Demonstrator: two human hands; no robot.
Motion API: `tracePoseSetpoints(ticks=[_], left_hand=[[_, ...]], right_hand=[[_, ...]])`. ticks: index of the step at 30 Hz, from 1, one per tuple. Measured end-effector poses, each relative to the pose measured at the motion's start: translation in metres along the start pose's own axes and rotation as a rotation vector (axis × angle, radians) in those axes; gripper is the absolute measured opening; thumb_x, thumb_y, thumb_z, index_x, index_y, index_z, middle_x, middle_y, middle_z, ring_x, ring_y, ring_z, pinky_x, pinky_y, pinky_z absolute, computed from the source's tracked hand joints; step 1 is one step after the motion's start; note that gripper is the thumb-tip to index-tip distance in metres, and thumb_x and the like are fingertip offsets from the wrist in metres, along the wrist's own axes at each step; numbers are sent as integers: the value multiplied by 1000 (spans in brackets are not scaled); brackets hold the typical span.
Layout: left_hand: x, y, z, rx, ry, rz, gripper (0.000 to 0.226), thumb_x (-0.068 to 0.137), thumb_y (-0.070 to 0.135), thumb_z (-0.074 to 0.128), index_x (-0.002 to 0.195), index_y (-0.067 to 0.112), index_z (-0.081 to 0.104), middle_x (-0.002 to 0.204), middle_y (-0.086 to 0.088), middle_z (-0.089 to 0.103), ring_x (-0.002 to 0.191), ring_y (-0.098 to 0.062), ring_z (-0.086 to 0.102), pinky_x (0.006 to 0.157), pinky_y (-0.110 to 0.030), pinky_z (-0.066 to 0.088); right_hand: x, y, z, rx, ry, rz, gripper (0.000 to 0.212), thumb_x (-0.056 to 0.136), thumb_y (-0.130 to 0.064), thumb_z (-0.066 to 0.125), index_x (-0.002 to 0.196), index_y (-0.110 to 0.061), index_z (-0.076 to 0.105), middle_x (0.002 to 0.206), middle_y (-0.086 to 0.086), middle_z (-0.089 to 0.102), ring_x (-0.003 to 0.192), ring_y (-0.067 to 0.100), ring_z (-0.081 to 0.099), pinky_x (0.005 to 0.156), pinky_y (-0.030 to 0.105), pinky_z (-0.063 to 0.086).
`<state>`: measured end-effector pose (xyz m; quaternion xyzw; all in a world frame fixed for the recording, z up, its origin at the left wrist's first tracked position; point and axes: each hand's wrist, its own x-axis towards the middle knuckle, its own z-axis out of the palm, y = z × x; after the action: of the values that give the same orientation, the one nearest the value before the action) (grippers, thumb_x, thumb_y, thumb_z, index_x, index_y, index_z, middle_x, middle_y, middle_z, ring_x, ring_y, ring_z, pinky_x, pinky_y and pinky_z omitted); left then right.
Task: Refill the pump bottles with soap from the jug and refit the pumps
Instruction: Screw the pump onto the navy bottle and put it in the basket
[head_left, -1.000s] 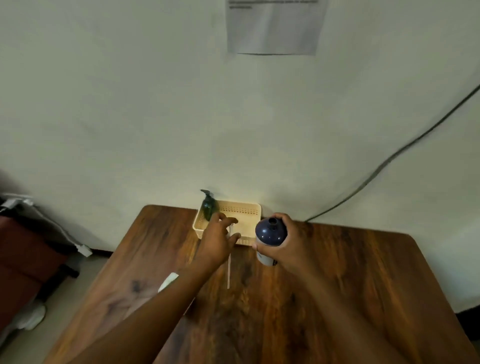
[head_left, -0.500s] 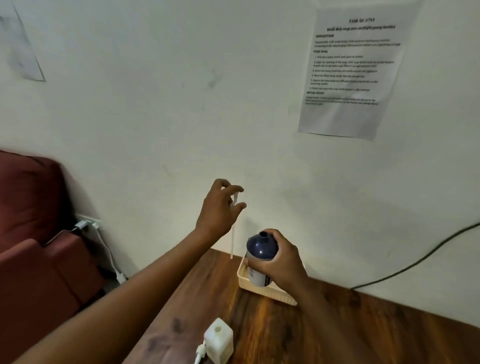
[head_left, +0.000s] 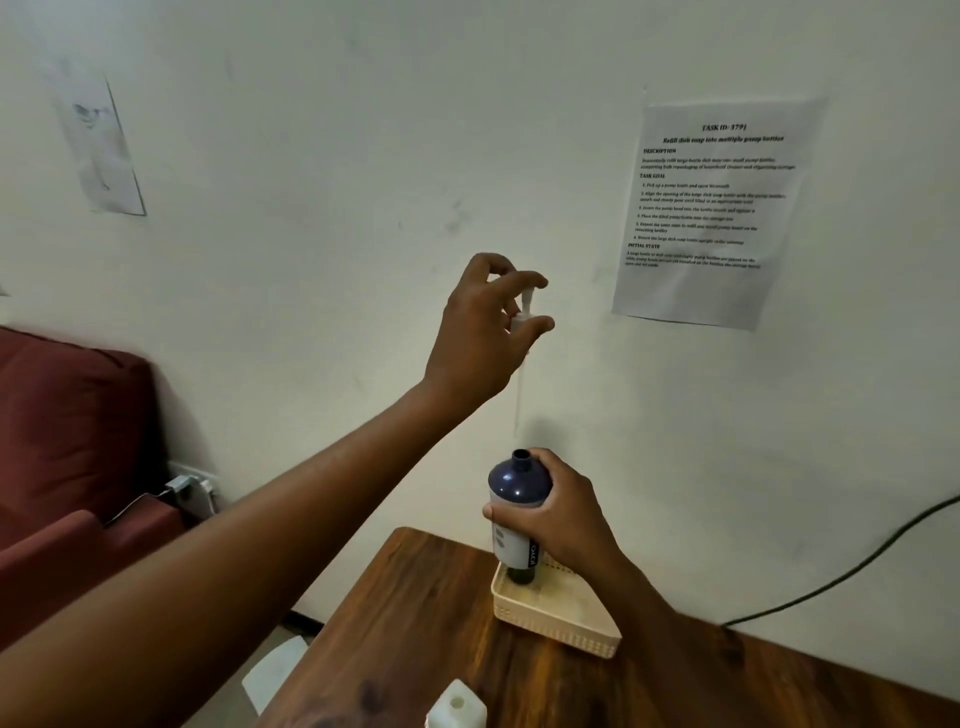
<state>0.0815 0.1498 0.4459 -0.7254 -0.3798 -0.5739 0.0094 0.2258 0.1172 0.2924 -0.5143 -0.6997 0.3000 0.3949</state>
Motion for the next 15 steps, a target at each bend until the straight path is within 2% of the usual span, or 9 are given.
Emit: tracePoseSetpoints(ticks=[4,7,15], left_hand=[[-4,4,3,-6,-1,36,35,82,16,85,116,14,75,117,-4,54,77,-15,64,75,-32,60],[-6,7,6,-16,15,48,35,83,17,85,116,13,75,117,-4,54,77,-10,62,77,-28,59],[-18,6,19,-17,-8,33,37,83,18,86,118,13,74,119,-4,54,83,-12,62,79,-26,61]], right_hand=[[3,-9,-6,-17,19,-6,71,68,-47,90,124,-38,47,110,-29,52,94,5,60,75,5,45],[4,-9,-8,-27,21,-18,71,67,-49,90,124,-36,51,113,-24,57,98,7,62,86,17,53],[7,-13,-16,-42,58,-20,71,70,-47,89,127,-31,51,125,-12,61,108,14,61,93,27,54]])
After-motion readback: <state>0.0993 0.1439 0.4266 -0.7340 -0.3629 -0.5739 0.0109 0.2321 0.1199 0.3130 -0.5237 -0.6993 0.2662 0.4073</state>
